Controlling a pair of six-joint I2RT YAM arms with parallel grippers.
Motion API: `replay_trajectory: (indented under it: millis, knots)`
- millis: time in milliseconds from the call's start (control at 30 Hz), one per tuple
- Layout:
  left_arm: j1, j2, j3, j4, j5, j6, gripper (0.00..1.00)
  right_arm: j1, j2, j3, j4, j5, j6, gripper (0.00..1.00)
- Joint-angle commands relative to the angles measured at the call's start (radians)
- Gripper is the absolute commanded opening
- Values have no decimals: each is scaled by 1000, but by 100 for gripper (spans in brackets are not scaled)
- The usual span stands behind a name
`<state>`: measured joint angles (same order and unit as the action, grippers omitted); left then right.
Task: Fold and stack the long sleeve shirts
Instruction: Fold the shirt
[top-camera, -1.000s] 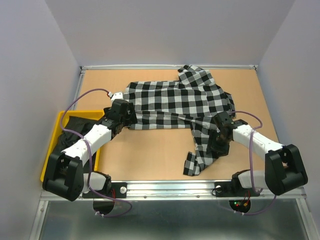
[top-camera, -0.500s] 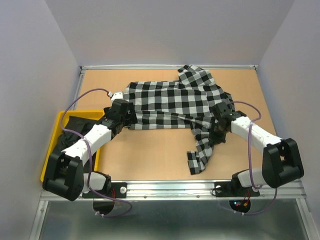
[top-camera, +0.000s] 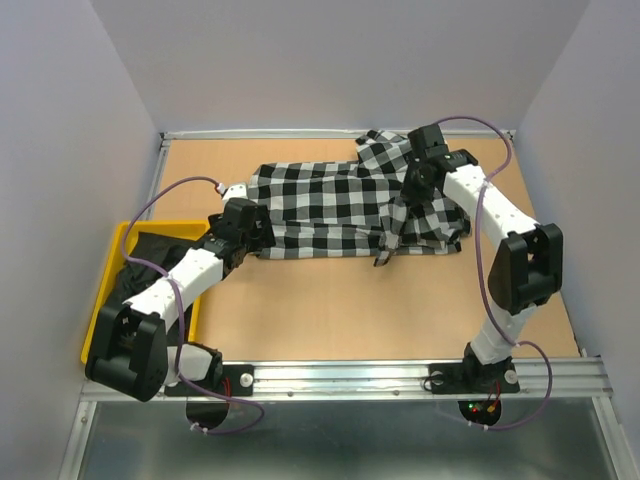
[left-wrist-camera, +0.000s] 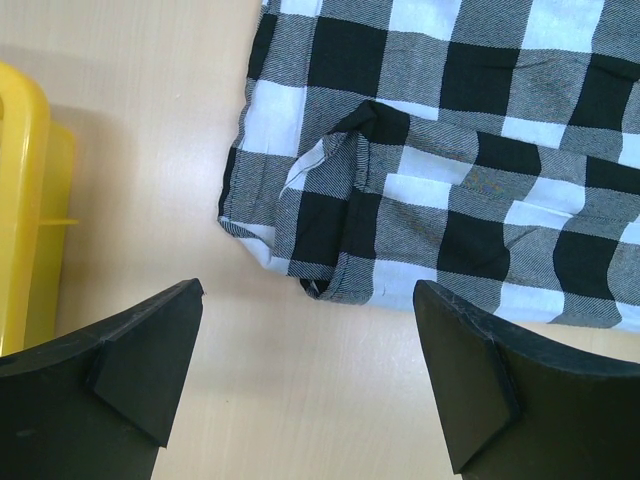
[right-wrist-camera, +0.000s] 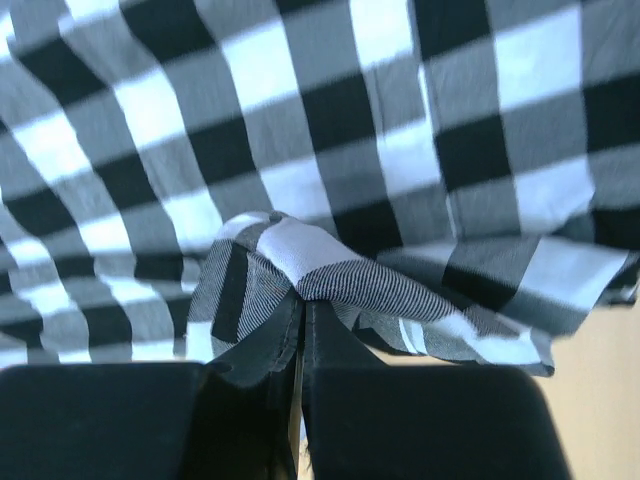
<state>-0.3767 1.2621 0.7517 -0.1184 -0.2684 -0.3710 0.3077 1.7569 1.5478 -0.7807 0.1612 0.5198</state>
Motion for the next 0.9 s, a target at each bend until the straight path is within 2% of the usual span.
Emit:
replay_trajectory:
  millis: [0, 300, 700, 767, 800, 867]
  knots:
    - [5, -1, 0, 22, 4, 9, 98, -38, 76, 187, 20, 54, -38, 0]
    - [4, 6, -2, 11, 11, 3, 98, -58, 251, 400, 57, 20, -61, 1]
    - [4, 17, -2, 11, 40, 0, 98, -70, 334, 396, 150, -72, 42, 2]
    - [2, 25, -2, 13, 44, 1, 98, -70, 348, 396, 164, -74, 46, 9]
    - [4, 28, -2, 14, 50, 0, 98, -70, 360, 397, 166, -74, 45, 22]
    - [2, 31, 0, 13, 52, 3, 98, -70, 381, 390, 166, -55, 26, 36]
